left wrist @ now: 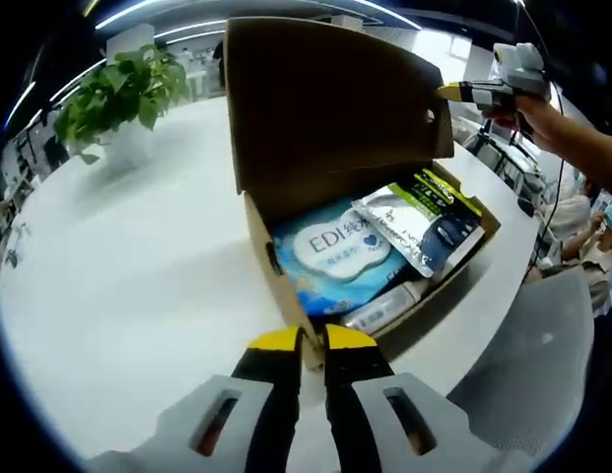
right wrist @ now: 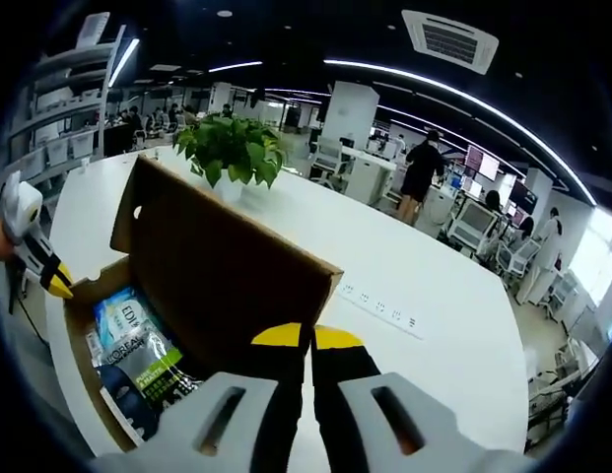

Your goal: Operate the shoe box by opening the lid, removing the specified soft item, and placing it in the target area until the item is outside and the box remains undamaged.

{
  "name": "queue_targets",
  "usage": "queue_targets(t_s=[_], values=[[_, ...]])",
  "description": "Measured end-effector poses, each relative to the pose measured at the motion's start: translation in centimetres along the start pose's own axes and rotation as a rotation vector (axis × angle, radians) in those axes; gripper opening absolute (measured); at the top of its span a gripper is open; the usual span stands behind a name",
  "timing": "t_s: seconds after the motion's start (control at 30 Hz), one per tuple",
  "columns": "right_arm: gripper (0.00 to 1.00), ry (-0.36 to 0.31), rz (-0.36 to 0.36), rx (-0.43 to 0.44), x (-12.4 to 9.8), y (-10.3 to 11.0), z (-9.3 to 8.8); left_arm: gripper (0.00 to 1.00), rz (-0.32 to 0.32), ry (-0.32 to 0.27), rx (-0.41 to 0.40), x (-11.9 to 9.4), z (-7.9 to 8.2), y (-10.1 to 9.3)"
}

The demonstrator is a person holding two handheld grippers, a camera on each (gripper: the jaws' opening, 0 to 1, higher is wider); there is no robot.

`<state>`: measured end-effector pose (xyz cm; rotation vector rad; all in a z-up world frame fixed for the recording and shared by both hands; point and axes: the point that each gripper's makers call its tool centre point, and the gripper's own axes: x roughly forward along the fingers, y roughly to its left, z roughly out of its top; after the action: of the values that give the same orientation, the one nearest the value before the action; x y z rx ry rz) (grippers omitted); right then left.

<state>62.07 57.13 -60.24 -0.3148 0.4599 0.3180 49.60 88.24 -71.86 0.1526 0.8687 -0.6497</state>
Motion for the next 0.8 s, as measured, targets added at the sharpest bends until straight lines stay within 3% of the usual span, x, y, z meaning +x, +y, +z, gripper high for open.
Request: queue_targets(t_s=[0.8], values=[[0.00,0.062,0.011,-0.007,3.4,-0.9,-0.6,0.04,0.005,-0.006,-0.010,0.3,-0.1,0.3]])
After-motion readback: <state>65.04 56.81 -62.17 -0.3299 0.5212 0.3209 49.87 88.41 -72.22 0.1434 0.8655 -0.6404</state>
